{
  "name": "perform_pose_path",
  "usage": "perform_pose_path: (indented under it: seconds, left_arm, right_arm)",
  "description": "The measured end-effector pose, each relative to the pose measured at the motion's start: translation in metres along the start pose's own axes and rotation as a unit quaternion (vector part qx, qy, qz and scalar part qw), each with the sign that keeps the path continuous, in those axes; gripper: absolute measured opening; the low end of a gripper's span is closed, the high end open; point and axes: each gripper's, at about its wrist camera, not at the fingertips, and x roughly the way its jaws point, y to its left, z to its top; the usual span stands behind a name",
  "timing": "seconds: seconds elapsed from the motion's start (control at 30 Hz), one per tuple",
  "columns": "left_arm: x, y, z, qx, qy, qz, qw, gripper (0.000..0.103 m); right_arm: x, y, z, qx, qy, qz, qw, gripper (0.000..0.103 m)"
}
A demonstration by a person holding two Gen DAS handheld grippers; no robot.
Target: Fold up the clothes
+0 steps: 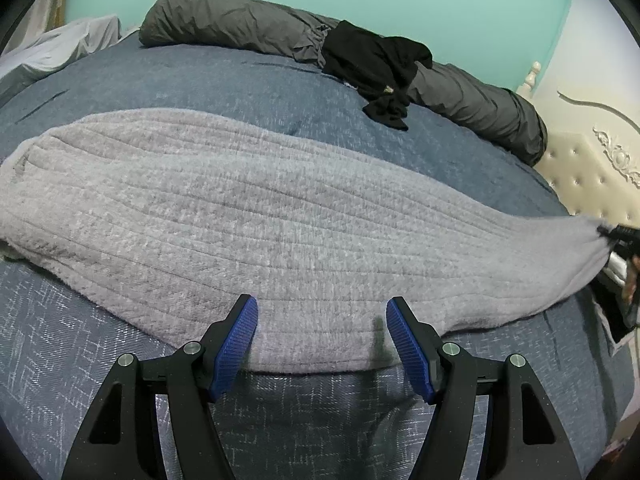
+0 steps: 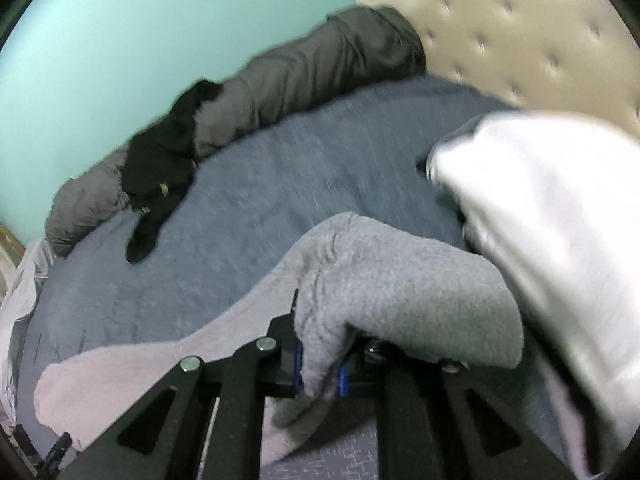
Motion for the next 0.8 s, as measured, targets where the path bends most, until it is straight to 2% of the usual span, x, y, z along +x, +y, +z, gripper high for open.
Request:
perform_pose_path:
  seconds: [0.13,0.27,0.57,0.67,0.8]
  left_arm:
    - [-0.008,0.003,-0.001,-0.009,-0.011,-0.005,0.9999,0.071]
    - [-0.018,0.007,-0.002,-0.012,-0.019,-0.004,0.9997,0.071]
    - [-0.042,0.028,0.003,-0.027,-0.038,0.015,0.9988,0.071]
    - [-0.047,0.035,0.004,-0.036,-0.041,0.019,0.9983,0.071]
    - [-0.050,0.044,0.006,-0.047,-0.040,0.023,0.9978,0.071]
  right_arm:
    - [-0.030,0.004,0.032,-0.002,-0.020,0.006,1.000,0.011]
    - [-0.057,0.000,0.058,0.006,-0.035,-0.007,0.999,0.011]
    - [-0.108,-0.028,0.098,-0.014,-0.058,-0.073,0.996,0.011]
    - [-0.124,-0.041,0.109,-0.020,-0.067,-0.108,0.992,0.011]
    - [-0.129,-0.045,0.111,-0.034,-0.064,-0.131,0.989,0.011]
